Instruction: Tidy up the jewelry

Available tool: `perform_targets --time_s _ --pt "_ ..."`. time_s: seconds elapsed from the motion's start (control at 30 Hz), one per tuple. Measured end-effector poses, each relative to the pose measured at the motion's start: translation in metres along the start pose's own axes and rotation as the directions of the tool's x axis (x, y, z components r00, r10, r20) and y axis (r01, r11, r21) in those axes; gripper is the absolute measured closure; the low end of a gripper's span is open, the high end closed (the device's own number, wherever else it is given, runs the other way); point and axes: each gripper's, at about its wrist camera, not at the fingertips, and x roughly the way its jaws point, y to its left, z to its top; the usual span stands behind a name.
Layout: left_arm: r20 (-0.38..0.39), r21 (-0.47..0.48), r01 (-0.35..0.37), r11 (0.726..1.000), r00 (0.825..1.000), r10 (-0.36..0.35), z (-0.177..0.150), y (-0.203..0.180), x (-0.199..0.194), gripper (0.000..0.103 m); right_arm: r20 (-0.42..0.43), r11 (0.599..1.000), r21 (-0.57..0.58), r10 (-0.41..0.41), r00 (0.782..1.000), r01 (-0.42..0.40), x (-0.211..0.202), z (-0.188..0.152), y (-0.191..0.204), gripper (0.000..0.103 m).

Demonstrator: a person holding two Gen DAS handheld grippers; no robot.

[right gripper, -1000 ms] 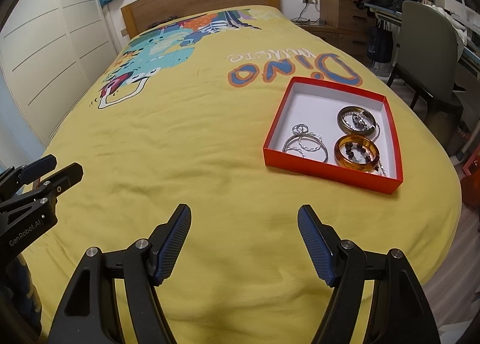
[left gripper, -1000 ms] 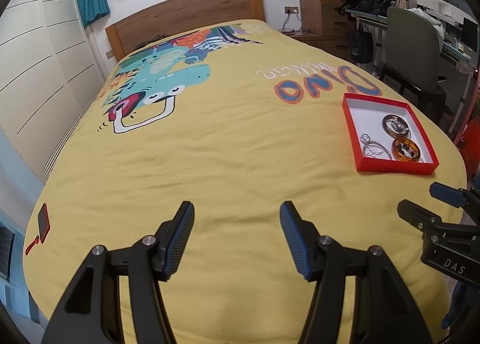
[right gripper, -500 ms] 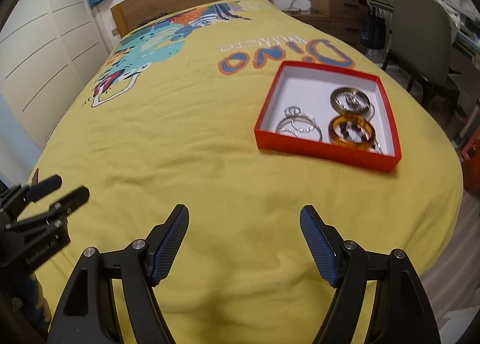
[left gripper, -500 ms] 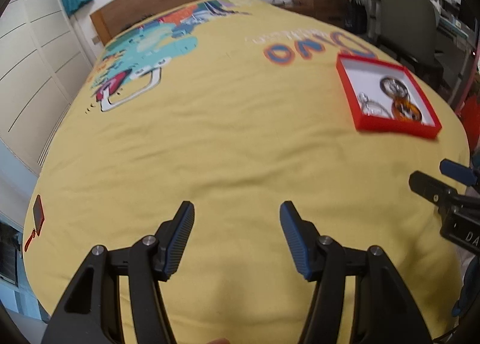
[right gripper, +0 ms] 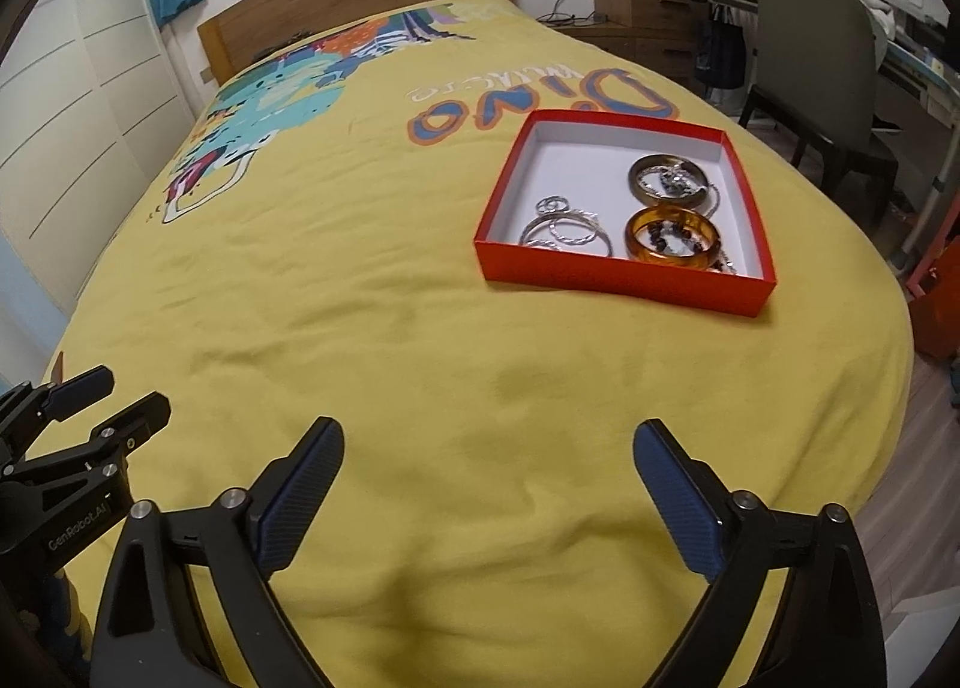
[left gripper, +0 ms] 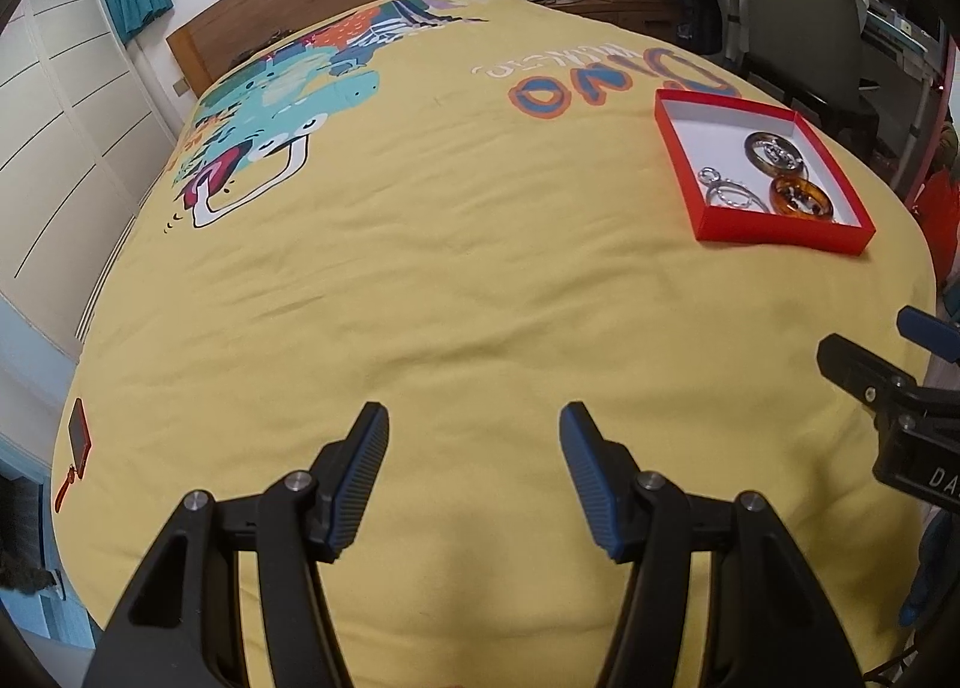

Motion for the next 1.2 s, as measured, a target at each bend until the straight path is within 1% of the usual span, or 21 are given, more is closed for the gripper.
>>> perform_targets --time_s 0.27,0.4,0.73,1.2 --pt "-0.005 0.009 0.005 1.000 1.000 -0.005 0.001 -0.005 0.003 0.046 0.018 0.998 0.005 -0.061 0.998 0.061 -0.002 0.001 -0.007 0.003" --pt "-0.009 0.008 0.001 1.000 1.000 -0.001 0.001 -0.005 0.004 0.046 0.021 0.997 0.017 -0.079 0.997 0.079 -0.002 0.002 -0.013 0.003" --pt "-0.007 0.011 -0.004 1.000 1.000 0.004 0.001 -0.007 0.005 0.046 0.028 0.997 0.028 -0.072 0.997 0.071 0.000 0.002 -0.015 0.002" --pt "0.008 -0.009 -0.007 1.000 1.000 0.007 0.004 -0.002 0.001 0.046 0.026 0.996 0.007 -0.086 0.996 0.086 0.000 0.002 -0.009 0.001"
